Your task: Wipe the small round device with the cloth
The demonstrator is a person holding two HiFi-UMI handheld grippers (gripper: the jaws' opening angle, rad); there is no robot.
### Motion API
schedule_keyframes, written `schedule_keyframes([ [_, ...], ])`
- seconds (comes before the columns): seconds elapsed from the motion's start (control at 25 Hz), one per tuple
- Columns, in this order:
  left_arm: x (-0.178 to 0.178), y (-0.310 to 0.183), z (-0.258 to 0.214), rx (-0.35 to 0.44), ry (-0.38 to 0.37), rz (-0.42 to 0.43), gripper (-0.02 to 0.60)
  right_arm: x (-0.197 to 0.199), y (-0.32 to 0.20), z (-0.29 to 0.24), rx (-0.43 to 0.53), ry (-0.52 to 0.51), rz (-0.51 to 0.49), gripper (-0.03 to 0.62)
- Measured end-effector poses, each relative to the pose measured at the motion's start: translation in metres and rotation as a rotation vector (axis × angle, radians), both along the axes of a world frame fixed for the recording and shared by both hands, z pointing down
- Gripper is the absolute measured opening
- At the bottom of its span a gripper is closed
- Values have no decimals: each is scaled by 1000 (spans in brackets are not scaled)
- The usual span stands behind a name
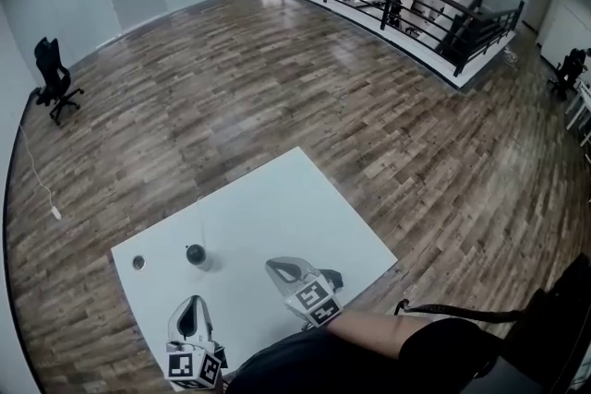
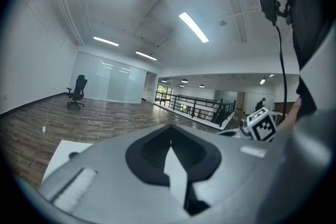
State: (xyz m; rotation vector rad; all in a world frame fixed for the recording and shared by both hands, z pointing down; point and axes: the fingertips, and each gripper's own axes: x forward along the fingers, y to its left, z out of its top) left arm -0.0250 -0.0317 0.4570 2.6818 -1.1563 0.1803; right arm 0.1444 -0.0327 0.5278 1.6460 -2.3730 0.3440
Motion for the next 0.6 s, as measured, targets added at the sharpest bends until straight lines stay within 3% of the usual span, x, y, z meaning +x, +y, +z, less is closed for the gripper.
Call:
schedule_keyframes([
  [0.6,-13,10,10,-17,-32,-71,6,-12,-18,7,-16,-44,-68,2],
])
